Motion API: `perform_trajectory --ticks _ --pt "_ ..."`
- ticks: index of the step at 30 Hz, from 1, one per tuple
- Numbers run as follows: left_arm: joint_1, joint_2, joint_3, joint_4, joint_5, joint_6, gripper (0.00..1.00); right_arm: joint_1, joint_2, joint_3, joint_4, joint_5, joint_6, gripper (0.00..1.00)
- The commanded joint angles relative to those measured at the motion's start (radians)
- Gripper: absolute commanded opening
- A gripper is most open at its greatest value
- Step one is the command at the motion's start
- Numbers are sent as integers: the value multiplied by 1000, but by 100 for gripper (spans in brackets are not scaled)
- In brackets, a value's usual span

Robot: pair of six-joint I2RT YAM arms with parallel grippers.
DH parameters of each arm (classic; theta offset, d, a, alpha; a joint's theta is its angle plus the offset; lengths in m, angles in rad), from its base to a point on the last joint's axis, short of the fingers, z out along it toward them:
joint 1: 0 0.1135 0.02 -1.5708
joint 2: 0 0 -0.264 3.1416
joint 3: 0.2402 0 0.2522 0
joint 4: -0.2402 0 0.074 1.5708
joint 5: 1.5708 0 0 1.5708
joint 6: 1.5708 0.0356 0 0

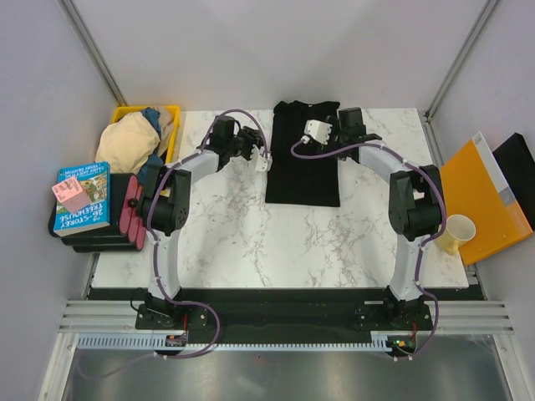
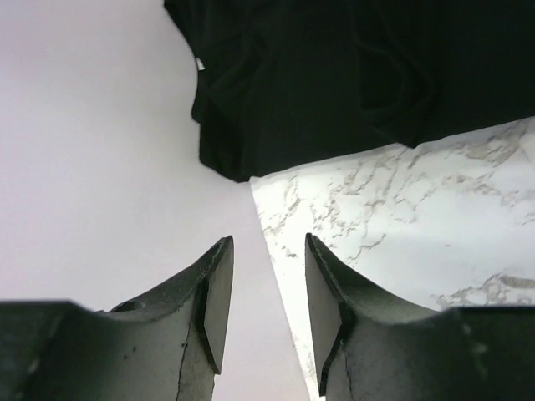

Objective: Fold and stack the t-shirts
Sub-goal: Fold the folded rectangular tshirt in 1/3 of the way

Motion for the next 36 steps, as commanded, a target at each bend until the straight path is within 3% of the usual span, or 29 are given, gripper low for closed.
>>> perform_trajectory --ticks 1,2,3,4,9,11,15,17,26,36 --pt "1 -132 -23 -20 46 -111 43 -7 -52 115 -131 -19 143 51" --pt "1 -143 -19 -54 60 -125 9 -7 -45 157 -176 -64 151 27" --pt "3 -155 -14 -109 107 -142 2 -7 -38 173 -219 -81 159 9" --pt "3 -163 24 -249 137 -157 2 -7 -27 185 -288 -104 167 0" --pt "9 -80 209 -697 281 -117 2 -10 13 228 -443 -268 182 0" --pt "9 21 366 -939 292 -59 2 -10 59 285 -500 -309 181 0" --pt "12 200 651 -1244 301 2 2 -14 136 369 -610 -377 174 0" --pt "14 230 707 -1287 304 36 2 -17 156 376 -614 -411 171 0" --pt "4 277 701 -1332 307 88 2 -23 214 420 -600 -423 188 0" --pt "-5 251 638 -1082 398 -45 2 -23 209 403 -581 -395 171 0"
